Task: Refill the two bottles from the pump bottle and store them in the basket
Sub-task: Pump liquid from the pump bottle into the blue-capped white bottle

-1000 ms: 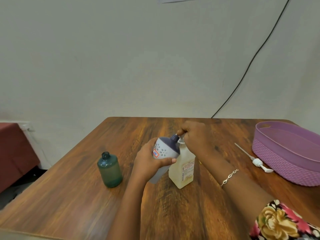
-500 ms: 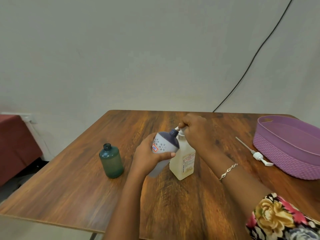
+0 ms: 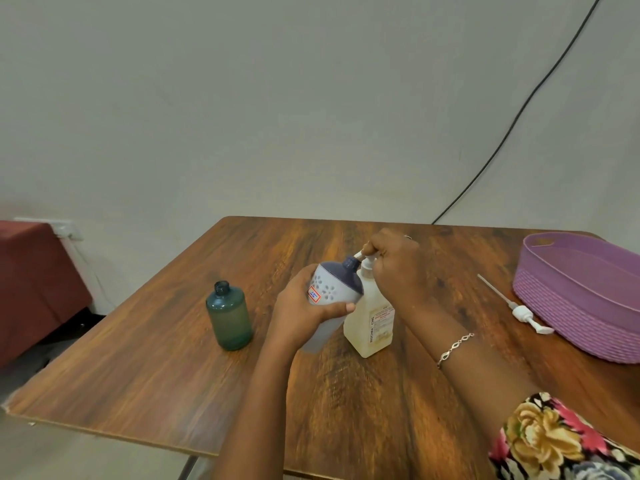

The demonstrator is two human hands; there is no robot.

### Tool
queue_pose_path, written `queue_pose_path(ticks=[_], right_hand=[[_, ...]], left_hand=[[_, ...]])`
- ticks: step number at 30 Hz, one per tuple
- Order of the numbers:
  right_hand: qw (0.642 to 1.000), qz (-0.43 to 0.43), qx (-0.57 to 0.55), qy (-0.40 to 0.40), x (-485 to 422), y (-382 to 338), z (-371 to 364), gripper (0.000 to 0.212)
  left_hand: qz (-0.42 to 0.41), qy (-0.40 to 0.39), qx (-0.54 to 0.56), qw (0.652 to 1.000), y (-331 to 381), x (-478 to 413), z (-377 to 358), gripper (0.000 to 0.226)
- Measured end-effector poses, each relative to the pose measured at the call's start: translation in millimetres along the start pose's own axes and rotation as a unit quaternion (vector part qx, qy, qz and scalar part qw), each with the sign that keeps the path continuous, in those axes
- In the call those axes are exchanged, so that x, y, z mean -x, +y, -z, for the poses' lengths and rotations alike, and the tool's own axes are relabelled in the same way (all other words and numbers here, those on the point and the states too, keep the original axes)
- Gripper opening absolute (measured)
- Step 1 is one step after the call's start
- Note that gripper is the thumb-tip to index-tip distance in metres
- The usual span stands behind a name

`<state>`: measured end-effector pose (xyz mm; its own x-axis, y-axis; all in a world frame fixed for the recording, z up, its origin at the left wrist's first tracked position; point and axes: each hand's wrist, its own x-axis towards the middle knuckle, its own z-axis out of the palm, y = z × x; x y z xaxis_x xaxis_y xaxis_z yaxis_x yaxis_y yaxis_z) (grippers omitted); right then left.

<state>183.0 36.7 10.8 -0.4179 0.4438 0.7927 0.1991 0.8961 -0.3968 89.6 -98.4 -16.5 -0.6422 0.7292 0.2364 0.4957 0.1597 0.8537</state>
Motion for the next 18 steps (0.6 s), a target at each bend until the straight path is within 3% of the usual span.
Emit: queue_pose_path(ticks=[8,18], right_hand=[[0.999,-0.036,-0.029,-0.015,-12.5,2.6,6.3,0.020],[0.999,0.017,-0.013,0.024,2.0,3.7,-3.0,0.020]], left_hand=[[-0.004,0.002,0.001,1.000,1.5,-2.2,1.7,0.076],[0.000,-0.009,0.006,1.000,2.6,-1.7,-0.3,0.074]])
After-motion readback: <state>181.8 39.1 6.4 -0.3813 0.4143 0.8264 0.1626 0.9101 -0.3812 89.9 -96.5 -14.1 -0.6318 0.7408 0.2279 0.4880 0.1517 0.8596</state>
